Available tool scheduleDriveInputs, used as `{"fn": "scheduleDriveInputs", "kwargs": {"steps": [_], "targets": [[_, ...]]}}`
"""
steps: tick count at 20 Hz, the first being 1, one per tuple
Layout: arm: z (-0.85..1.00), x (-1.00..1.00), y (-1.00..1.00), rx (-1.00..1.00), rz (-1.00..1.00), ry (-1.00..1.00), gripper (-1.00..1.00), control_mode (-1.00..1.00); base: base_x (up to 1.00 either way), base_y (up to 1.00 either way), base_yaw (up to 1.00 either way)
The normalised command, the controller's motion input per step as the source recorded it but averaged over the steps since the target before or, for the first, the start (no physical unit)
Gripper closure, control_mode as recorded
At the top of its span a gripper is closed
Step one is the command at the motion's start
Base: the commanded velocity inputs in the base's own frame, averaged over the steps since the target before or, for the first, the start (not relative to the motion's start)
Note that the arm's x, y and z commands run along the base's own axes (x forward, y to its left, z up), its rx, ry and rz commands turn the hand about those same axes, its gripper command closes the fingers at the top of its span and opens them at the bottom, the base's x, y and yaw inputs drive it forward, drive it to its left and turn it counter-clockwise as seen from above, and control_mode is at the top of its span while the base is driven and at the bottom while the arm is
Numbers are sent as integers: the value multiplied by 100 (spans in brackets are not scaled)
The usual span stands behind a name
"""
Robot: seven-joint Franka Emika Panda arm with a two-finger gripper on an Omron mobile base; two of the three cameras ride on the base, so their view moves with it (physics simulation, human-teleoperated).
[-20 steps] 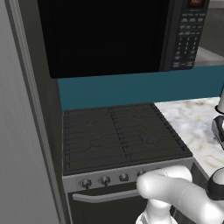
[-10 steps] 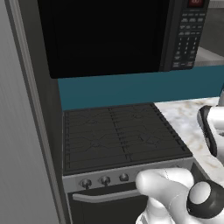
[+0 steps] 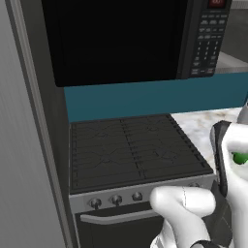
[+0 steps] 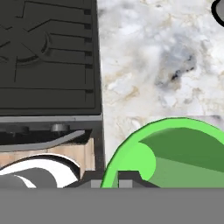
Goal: Pick the cup and bowl from the counter and place them on the counter next to the sink.
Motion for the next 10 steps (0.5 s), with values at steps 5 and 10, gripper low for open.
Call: {"fn": "scheduleDriveInputs", "kwargs": {"steps": [5,10], "targets": [[45,-75,60,6,6,-22,100,-100,0,0,0],[47,-45,79,1,10,-12,100,-100,0,0,0]]}}
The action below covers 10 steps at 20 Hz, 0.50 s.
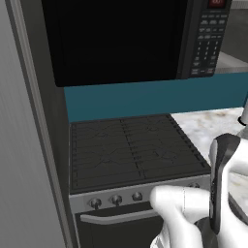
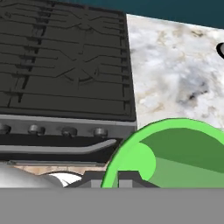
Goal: Pick the cup and bowl from the counter and place them on the counter next to the sink.
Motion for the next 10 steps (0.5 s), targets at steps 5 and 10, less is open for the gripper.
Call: {"fn": "scheduleDriveInputs", "kwargs": {"steps": [5,10], "targets": [[52,-11,85,0,12,-1,100,-100,0,0,0],[34,-25,89,3,16,0,100,-100,0,0,0]]}}
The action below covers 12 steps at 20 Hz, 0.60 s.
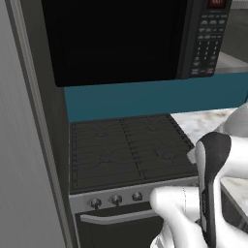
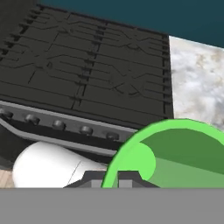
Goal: Pick the cup and bowl from the counter and place them on the counter next to the sink.
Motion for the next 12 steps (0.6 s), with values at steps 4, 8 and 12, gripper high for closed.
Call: {"fn": "scheduleDriveInputs", "kwargs": {"steps": [4,8,12], "targets": [[11,-43,80,7,17,-4,100,-100,0,0,0],[17,-51,69,14,16,-7,100,-100,0,0,0],[30,-44,54,8,12,-6,100,-100,0,0,0]]}}
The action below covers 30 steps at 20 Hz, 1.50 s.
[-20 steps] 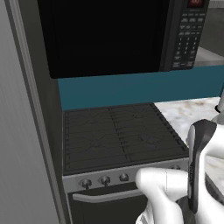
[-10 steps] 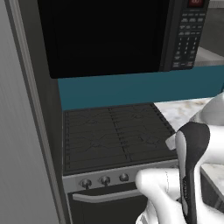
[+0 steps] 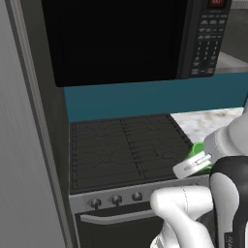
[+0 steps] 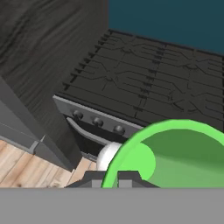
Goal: Pick the cup and bowl from the counter and place them on the counter next to the sink.
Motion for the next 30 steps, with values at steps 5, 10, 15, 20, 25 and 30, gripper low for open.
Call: {"fn": "scheduleDriveInputs", "kwargs": {"steps": [5,10,15,20,25,30], "targets": [[3,-4,9,0,1,-2,100,-100,0,0,0],[0,0,0,0,0,0,100,-100,0,0,0],[0,0,0,0,0,1,100,-100,0,0,0],[0,0,0,0,0,0,100,100,-23,0,0],[0,0,0,0,0,0,100,100,-100,0,-2],[0,0,0,0,0,0,100,100,-97,10,7]]}}
